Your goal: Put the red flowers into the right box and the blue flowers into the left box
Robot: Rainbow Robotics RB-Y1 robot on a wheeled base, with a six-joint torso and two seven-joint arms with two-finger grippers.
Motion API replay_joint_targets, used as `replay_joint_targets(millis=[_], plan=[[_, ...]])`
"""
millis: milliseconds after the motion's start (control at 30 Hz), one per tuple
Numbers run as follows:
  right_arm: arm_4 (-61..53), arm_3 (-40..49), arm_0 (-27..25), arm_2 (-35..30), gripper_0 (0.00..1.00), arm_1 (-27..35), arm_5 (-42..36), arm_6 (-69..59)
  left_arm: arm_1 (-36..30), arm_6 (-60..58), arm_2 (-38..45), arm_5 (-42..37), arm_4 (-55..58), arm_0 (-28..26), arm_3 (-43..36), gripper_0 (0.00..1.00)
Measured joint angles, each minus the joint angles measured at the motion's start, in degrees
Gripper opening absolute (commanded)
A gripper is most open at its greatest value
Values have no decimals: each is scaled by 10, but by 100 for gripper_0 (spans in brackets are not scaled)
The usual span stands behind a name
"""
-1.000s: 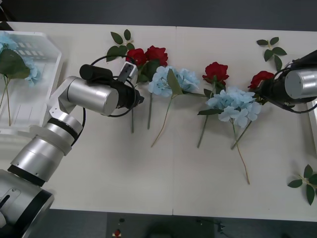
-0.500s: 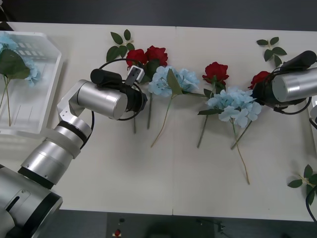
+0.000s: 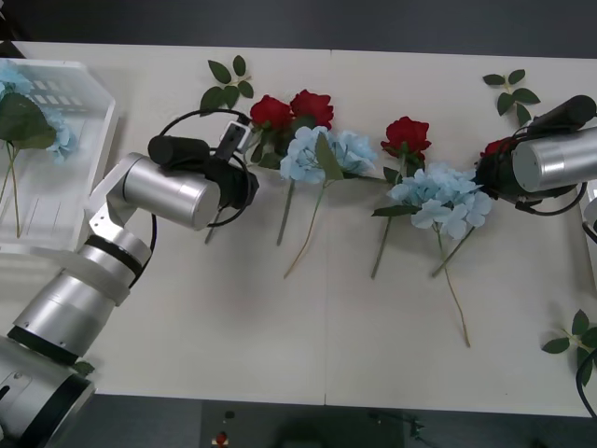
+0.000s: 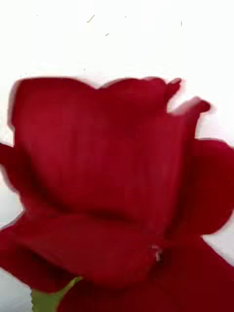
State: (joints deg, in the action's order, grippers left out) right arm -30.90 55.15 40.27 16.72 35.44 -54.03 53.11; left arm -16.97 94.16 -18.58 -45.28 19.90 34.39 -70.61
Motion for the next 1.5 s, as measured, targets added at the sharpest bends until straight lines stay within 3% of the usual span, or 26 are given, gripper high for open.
replay_joint_targets(millis=[300, 333, 367, 433, 467, 667, 833, 1000, 1167, 1400, 1433, 1467, 1500], plan=[[-2, 0, 0, 0, 0, 0, 9, 0, -103, 0, 0, 0, 19, -162, -187, 0], [-4, 0, 0, 0, 0, 0, 9, 0, -111, 0, 0, 0, 19, -176, -200, 9], [-6, 0, 0, 0, 0, 0, 9, 0, -118, 0, 0, 0, 20, -189, -212, 55], [-9, 0, 0, 0, 0, 0, 9, 0, -127, 0, 0, 0, 21, -208, -228, 96], [-11, 0, 0, 0, 0, 0, 9, 0, -129, 0, 0, 0, 23, -213, -231, 100], [-63, 4, 0, -11, 0, 9, 9, 0, -130, 0, 0, 0, 36, -205, -232, 100], [-96, 28, 0, -12, 0, 50, 8, 47, -130, 0, 0, 0, 44, -172, -231, 100], [-145, 59, 0, -12, 0, 120, -26, 182, -129, 0, 1, 0, 44, -132, -208, 100], [-204, 74, 0, -12, 0, 203, -43, 210, -110, 0, 1, 0, 44, -101, -154, 100], [-248, 68, 0, -12, 0, 294, -44, 345, -65, 0, 1, 0, 30, -71, -81, 100], [-249, 64, 0, -12, 0, 302, -44, 346, -60, 0, 1, 0, 28, -69, -75, 78], [-248, 58, 0, -12, 0, 309, -44, 350, -56, 0, 1, 0, 25, -68, -70, 69], [-246, 51, 0, -12, 0, 314, -44, 359, -53, 0, 1, 0, 23, -67, -67, 54]])
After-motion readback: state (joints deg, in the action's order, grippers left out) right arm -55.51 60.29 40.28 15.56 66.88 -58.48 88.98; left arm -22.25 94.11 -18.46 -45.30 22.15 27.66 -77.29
